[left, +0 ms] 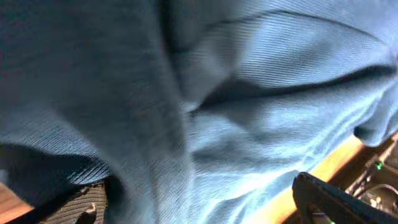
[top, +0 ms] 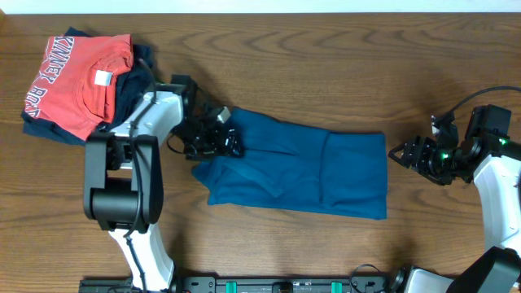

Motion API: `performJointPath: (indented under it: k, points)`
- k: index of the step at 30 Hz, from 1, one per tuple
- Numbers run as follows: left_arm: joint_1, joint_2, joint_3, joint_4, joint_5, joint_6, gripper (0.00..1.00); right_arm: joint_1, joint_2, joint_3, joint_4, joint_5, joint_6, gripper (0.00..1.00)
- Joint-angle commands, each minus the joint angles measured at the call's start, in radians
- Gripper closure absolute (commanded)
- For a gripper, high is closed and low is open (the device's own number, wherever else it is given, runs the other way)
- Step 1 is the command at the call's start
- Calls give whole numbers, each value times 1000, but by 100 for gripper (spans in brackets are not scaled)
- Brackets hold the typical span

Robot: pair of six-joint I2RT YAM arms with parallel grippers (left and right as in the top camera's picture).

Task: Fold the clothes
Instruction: 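Grasp the strip's left end with the left gripper and fold it rightward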

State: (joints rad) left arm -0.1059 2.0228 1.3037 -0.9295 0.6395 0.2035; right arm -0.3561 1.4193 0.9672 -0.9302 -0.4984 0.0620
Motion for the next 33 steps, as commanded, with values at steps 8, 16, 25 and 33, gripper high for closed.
performJointPath:
  k: [8,16,25,33]
  points:
    - [-79,66,-37,6,23,35,37,-5,4,-3,-1,-15,-19,31]
    - [-80,66,-36,2,34,24,85,-5,4,-3,-2,-15,-19,33]
    - [-11,-27,62,-157,-2,24,94,-5,4,-3,-1,-31,-18,35]
    - [41,-211,246,-332,-175,-3,94,-5,4,-3,-1,-32,-18,36]
